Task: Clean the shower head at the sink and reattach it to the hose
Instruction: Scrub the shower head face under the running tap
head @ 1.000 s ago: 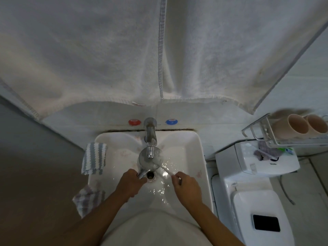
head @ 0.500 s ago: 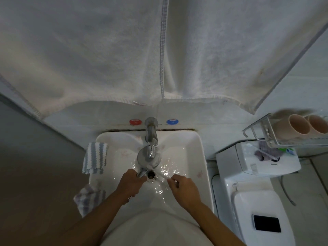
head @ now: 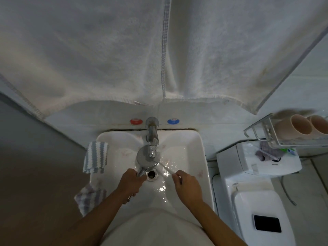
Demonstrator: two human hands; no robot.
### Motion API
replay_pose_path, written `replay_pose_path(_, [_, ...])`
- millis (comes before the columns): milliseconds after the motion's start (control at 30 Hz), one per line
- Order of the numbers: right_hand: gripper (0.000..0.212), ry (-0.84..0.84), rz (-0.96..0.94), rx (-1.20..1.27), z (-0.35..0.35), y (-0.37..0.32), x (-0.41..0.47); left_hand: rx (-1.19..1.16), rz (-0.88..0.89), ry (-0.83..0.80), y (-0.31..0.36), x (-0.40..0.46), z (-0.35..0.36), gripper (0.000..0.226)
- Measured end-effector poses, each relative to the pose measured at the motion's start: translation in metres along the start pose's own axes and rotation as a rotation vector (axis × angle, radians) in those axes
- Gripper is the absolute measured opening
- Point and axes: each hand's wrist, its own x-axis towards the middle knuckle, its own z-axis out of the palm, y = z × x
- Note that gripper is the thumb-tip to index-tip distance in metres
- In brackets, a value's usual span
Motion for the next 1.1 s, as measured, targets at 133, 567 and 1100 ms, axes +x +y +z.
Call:
replay_pose_path(133, [0.028,-0.014,-0.008,-0.03,0.001,-0.003,-0.004,-0.007,0.002,0.014,-0.001,0.001,-0.001,0.033])
replay_pose_path(567, [0.03,0.014,-0.003,-0.062,0.0,-0.002,0.003,0.034,0.031,0.006,-0.01,-0.002,-0.005,0.028])
replay_pose_path(1100, [0.03,-0.006,0.018,-0.001,0.004,0.0,0.003,0.195,0.087,0.047,-0.02,0.001,-0.006,0.031])
